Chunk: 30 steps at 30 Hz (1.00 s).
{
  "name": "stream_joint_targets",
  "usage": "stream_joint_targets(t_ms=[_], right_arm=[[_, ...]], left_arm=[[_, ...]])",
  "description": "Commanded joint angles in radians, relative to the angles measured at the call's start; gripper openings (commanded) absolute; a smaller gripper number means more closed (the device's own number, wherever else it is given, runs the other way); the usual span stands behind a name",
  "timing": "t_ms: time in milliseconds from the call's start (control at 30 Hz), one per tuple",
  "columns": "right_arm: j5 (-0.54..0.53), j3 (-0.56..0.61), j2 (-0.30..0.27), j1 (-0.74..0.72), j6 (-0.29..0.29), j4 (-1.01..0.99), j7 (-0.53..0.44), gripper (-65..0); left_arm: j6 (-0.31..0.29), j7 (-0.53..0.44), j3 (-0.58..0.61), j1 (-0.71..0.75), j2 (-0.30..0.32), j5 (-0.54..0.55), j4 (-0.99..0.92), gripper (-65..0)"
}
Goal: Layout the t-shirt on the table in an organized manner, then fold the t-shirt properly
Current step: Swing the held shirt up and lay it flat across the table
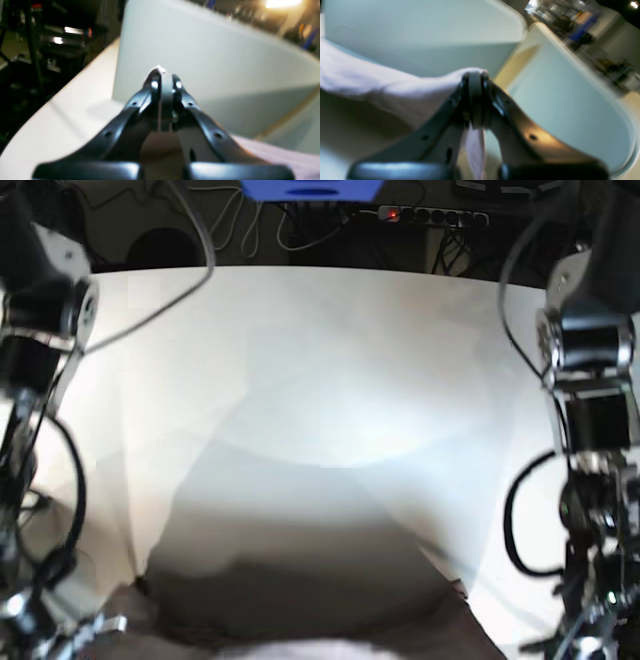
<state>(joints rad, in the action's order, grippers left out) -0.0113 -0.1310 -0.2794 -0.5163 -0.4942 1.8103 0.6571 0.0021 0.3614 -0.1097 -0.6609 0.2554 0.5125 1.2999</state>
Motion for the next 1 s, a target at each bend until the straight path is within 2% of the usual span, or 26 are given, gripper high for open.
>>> stream_joint_targets(t_ms=[0,100,267,367,500,567,633,700,967], right_arm=[[0.004,-0.032,-0.001,0.04,0.006,0.036,-0.021,-65.0],[0.004,-0.085,0.053,0.218,0.006,0.105,-0.044,-65.0],[0.001,-0.128,0.134,0.526,0.006,0.158,-0.171,-65.0],[-0.002,-0.151,0.156,0.704,0.006,0.171,-0.276,-65.0],[-0.002,-0.184,0.188,0.855,0.002,0.179,-0.379,-65.0],[-0.002,-0.197,0.193,0.93,-0.036,0.179,-0.428,-65.0],[-0.002,-0.206,0.207,0.994,-0.087,0.179,-0.469,-65.0],[-0.002,-0.221,0.225,1.043,-0.111,0.179,-0.497,-65.0],[-0.002,-0.235,0.23,1.137,-0.113,0.156,-0.535,-65.0]], left_arm=[[-0.006,-0.031,-0.018,0.016,0.014,0.007,0.04,-64.9],[-0.007,-0.031,-0.071,0.18,0.018,0.013,0.119,-64.9],[-0.007,-0.031,-0.155,0.45,0.014,0.015,0.251,-64.9],[-0.007,-0.031,-0.21,0.645,-0.009,0.031,0.344,-64.9],[-0.007,-0.031,-0.302,0.823,-0.057,0.097,0.369,-64.9],[-0.007,-0.031,-0.338,0.892,-0.078,0.123,0.364,-64.9],[-0.007,-0.031,-0.353,0.938,-0.09,0.14,0.329,-64.9],[-0.007,-0.031,-0.353,0.964,-0.09,0.154,0.294,-64.9],[-0.007,-0.031,-0.358,0.981,-0.098,0.228,0.206,-64.9]])
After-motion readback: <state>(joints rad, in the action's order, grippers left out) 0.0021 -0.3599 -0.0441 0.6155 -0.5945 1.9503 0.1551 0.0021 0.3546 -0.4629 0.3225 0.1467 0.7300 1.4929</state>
